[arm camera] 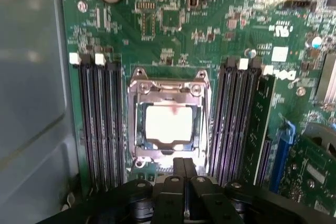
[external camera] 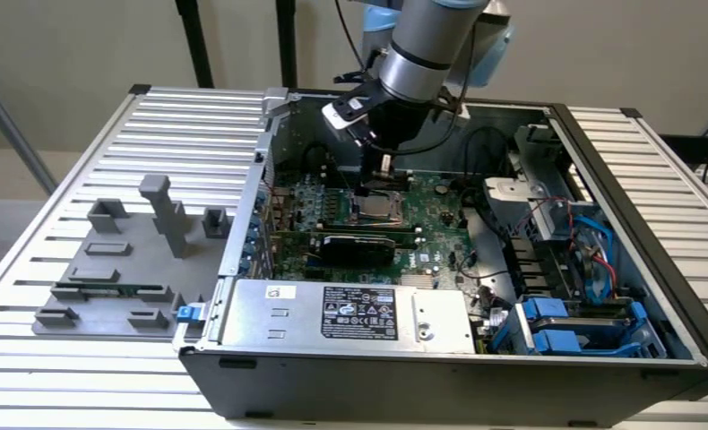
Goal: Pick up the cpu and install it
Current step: 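Close the cpu cover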
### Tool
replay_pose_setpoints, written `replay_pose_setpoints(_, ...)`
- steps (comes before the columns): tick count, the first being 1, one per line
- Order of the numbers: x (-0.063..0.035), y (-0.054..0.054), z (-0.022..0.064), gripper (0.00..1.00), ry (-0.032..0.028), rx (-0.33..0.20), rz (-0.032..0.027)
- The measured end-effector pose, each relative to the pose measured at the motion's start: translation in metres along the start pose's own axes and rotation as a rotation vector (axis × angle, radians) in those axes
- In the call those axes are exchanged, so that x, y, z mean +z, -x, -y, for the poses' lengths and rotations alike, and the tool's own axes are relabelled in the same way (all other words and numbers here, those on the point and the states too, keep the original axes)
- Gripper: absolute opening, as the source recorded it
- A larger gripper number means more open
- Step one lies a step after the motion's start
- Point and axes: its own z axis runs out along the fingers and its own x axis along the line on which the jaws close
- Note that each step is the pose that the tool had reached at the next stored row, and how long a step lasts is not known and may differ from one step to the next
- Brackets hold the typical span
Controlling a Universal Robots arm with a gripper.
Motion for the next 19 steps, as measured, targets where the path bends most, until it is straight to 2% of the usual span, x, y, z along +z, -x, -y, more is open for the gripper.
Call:
replay_pose_setpoints(2,0.0047,-0.001,0.0034,0.11,0.0002,0.000,-0.0002)
replay_pose_setpoints(14,0.0263,-0.005,0.0006,0.11,0.0002,0.003,-0.0007)
replay_pose_setpoints(19,0.0310,-0.005,-0.0004,0.11,0.0001,0.004,-0.0010)
